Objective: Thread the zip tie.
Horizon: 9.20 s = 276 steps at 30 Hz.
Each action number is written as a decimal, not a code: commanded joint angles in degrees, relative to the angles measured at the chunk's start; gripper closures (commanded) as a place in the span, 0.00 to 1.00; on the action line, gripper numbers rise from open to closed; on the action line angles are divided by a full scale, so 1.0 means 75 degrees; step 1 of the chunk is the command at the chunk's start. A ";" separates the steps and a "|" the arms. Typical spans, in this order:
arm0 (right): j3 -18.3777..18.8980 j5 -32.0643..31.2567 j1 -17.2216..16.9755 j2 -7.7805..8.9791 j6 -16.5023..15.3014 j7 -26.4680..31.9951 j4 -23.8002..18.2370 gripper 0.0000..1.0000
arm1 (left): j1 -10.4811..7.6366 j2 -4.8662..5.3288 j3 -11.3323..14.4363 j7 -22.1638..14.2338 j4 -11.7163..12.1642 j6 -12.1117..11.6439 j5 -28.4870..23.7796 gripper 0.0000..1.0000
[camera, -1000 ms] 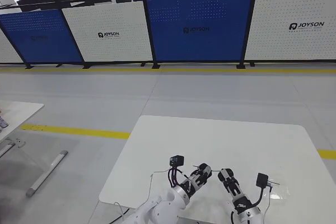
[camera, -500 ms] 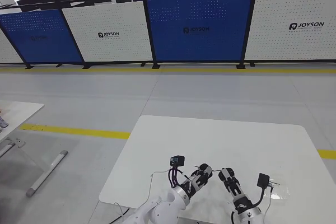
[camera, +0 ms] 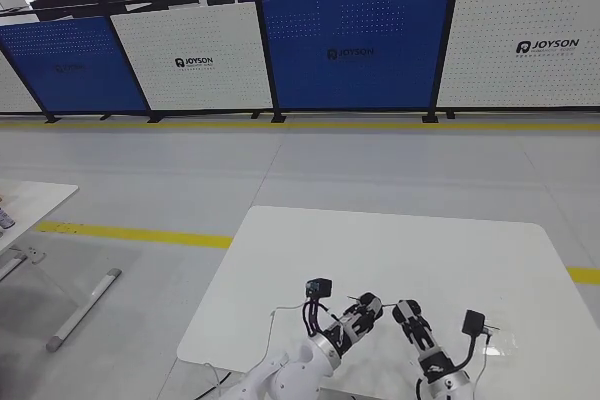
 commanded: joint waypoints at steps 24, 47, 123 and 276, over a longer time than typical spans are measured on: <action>0.0070 -0.0285 -0.0106 -0.0001 0.0112 -0.0343 0.0018 1.00 | 0.0140 0.0030 -0.0089 0.0233 -0.0049 0.0124 0.0375 0.55; 0.0018 -0.0532 -0.0123 -0.0003 0.0082 -0.0335 -0.0007 1.00 | 0.0134 0.0015 -0.0085 0.0272 -0.0039 0.0121 0.0410 0.89; 0.0080 -0.4071 -0.0121 0.0203 0.0648 0.0014 -0.0158 0.00 | 0.0345 -0.0185 -0.0392 0.0433 -0.0649 0.0079 -0.3027 1.00; -0.0305 -0.4705 -0.0044 0.0243 0.0204 -0.0667 -0.0106 1.00 | 0.0648 -0.0176 0.0183 0.0325 -0.1239 -0.0722 -0.2121 1.00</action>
